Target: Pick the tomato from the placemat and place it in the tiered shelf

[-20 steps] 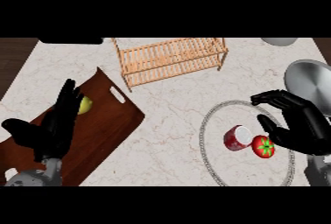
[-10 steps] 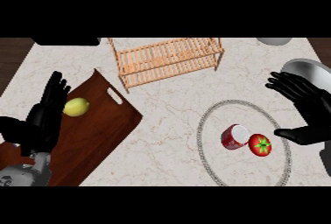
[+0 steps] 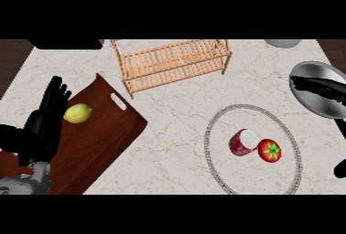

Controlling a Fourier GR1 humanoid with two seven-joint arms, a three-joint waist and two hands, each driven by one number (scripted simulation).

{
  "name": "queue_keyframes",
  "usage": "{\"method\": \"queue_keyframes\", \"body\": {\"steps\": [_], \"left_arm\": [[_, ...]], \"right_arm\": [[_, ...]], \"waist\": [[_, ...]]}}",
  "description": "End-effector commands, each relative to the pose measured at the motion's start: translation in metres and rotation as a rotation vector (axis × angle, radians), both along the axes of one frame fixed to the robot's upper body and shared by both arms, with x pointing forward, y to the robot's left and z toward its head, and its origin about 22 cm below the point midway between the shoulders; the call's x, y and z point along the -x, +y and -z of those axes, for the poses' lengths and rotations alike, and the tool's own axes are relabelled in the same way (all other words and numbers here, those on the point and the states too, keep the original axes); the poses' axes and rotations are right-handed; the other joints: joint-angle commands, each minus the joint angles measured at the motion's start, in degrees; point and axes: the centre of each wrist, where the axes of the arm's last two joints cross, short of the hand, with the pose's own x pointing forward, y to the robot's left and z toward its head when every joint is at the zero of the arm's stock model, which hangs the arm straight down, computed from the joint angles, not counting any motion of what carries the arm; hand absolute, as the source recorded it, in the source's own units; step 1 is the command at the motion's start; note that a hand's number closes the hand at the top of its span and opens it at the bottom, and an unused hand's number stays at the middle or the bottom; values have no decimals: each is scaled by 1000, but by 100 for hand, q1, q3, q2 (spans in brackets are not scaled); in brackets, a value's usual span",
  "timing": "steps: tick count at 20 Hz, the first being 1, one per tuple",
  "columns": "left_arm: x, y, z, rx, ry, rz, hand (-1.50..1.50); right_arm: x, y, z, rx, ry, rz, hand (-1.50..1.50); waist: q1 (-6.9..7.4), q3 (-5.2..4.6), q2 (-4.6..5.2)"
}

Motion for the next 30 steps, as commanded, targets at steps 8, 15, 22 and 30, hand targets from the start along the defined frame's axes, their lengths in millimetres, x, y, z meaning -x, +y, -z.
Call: {"method": "queue_keyframes", "body": {"steps": [8,15,22,30], "left_arm": [[-5,1,1,-18,2,-10,0],[1,6,-3,-9,-9,5,0],[-15,-3,0,-11,-3,5,0],[-6,12,5,-5,5,-15,0]], "right_arm": [[41,84,-8,599,-196,49,-150],[39,103,-6,772,-215,109,-150],[41,91,38,999,-200,154,-150],[18,93,82,941,-169,171,-150]], "waist": [[-58,0,13],[30,4,22],[-26,8,38],[38,7,36]]}}
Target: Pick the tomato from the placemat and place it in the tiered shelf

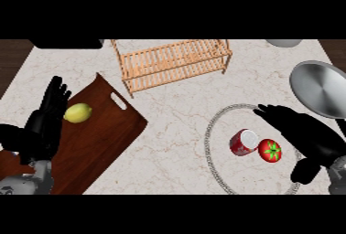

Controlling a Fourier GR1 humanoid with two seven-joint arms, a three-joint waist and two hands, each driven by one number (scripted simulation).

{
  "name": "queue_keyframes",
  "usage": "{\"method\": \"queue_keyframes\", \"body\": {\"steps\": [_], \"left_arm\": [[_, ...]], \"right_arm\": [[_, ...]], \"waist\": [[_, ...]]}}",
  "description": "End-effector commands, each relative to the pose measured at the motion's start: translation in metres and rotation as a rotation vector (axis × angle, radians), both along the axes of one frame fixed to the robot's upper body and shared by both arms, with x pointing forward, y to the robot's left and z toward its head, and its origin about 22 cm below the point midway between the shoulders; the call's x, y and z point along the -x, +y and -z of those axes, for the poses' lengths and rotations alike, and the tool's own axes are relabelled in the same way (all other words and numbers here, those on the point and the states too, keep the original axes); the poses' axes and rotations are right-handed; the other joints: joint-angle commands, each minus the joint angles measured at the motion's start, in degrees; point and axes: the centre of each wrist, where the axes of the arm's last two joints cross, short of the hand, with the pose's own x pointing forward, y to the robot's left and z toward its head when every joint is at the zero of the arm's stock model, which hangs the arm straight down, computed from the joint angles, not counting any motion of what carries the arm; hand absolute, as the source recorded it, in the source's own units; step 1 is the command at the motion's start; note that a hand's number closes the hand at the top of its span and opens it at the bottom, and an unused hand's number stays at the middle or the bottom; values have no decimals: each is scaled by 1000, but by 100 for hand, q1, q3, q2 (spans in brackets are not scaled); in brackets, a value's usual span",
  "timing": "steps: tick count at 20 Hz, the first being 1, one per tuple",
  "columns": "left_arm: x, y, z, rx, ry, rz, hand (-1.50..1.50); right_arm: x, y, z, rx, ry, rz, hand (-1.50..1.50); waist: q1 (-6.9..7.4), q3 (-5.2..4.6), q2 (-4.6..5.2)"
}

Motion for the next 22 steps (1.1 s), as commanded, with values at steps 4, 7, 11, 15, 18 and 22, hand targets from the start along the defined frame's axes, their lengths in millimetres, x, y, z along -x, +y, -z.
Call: {"method": "queue_keyframes", "body": {"steps": [4,7,11,15,18,22], "left_arm": [[17,-21,-6,-4,-10,4,0],[14,-9,2,-5,-7,-5,0],[10,-14,0,-4,-8,-13,0],[3,-5,-5,13,-13,3,0],[9,-5,3,19,11,4,0],[-2,-2,13,10,16,0,0]], "right_arm": [[-3,-19,33,-1,11,-3,-150],[-13,-6,25,16,23,-8,-150],[-3,-22,54,21,22,7,-150],[-27,-11,58,-42,3,-11,-150],[-14,-27,72,-26,20,-11,-150],[-29,-18,73,-63,4,-42,-150]], "waist": [[16,3,-7],[8,0,-5],[-9,1,-5],[4,0,-1],[-6,0,-2],[-2,0,1]]}}
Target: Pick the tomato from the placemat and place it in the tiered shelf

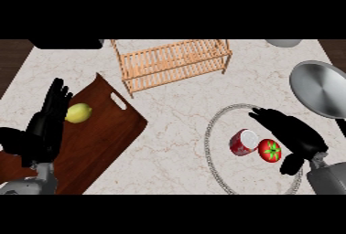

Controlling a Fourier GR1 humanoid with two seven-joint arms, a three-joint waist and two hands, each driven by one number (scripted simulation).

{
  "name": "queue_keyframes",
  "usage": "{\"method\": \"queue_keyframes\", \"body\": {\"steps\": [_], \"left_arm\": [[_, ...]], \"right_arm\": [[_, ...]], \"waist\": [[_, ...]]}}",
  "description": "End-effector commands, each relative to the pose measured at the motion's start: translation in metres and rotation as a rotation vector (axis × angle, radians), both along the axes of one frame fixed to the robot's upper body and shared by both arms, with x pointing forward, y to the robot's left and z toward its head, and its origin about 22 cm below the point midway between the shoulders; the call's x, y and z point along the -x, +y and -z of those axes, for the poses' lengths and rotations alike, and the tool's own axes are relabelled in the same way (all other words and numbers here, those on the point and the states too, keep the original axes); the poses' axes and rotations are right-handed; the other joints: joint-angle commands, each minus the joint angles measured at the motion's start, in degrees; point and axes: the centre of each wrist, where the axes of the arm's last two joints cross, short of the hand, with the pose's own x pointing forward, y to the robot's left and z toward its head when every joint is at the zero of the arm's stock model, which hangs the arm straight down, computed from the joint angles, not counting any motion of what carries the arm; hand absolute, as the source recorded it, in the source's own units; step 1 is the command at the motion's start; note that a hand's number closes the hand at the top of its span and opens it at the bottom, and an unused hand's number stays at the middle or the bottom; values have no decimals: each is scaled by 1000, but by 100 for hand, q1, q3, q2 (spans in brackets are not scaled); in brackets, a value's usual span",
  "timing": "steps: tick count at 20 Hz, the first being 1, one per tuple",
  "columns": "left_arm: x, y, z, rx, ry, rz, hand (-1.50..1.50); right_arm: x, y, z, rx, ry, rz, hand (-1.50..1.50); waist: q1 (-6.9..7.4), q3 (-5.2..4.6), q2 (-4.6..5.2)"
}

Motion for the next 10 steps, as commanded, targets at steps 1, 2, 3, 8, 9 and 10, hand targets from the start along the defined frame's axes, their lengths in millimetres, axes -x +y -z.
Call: {"method": "queue_keyframes", "body": {"steps": [1,2,3,8,9,10], "left_arm": [[5,-4,-13,-1,6,17,0],[-5,1,1,0,0,7,0],[-16,8,11,4,5,2,0],[-4,5,2,-6,1,-5,0],[4,-6,1,7,-14,8,0],[-7,-6,-4,-3,-7,10,0]], "right_arm": [[28,5,21,-8,3,12,-150],[0,10,-1,-3,23,-4,-150],[-7,14,-4,16,27,-1,-150],[-23,19,22,43,84,6,150],[-14,10,45,92,122,-24,150],[-7,26,35,57,91,-47,150]], "waist": [[-18,0,-8],[-6,-2,-2],[-10,-2,2],[14,-1,5],[40,1,10],[-2,-1,1]]}}
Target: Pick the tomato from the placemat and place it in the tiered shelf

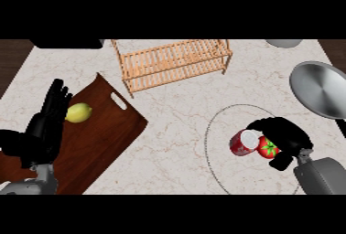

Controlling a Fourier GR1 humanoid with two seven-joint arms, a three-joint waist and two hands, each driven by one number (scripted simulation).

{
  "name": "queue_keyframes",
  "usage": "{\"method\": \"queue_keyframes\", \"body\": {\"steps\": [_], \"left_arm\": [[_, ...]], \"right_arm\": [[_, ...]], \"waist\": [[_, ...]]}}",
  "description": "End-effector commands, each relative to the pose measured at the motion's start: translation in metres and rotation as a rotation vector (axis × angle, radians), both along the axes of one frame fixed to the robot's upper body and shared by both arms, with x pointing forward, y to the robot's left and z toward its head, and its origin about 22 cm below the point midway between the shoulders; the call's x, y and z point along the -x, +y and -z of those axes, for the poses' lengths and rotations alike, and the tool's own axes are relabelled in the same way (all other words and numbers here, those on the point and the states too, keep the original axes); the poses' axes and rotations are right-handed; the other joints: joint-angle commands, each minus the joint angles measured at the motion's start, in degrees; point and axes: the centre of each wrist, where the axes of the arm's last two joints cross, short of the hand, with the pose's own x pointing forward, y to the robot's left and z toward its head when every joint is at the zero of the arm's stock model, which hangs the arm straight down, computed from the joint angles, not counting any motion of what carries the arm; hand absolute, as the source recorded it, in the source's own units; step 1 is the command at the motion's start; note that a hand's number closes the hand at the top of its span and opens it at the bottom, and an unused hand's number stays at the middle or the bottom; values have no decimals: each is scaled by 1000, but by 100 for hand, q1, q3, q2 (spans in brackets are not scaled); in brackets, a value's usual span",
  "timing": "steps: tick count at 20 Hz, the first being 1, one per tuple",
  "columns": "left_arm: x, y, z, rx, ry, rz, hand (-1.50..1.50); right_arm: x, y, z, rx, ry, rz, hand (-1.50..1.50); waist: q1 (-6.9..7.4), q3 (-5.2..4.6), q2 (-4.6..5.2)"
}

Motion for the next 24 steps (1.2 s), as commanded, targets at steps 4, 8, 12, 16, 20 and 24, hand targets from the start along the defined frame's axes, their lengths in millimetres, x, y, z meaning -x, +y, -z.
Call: {"method": "queue_keyframes", "body": {"steps": [4,8,12,16,20,24], "left_arm": [[4,2,4,4,0,17,0],[2,-1,6,-4,11,-19,0],[-8,5,-6,1,9,3,0],[0,-1,1,1,0,24,0],[-4,-1,-4,4,0,28,0],[-8,2,2,6,8,9,0]], "right_arm": [[-6,3,15,35,-103,-102,150],[-6,0,11,32,-188,-121,150],[7,109,3,-56,-162,-9,150],[28,183,2,-74,-114,110,150],[46,215,-18,-212,-80,150,150],[51,244,-79,-327,-166,156,150]], "waist": [[14,15,11],[-5,14,9],[-28,8,-3],[158,12,-2],[137,17,10],[122,10,5]]}}
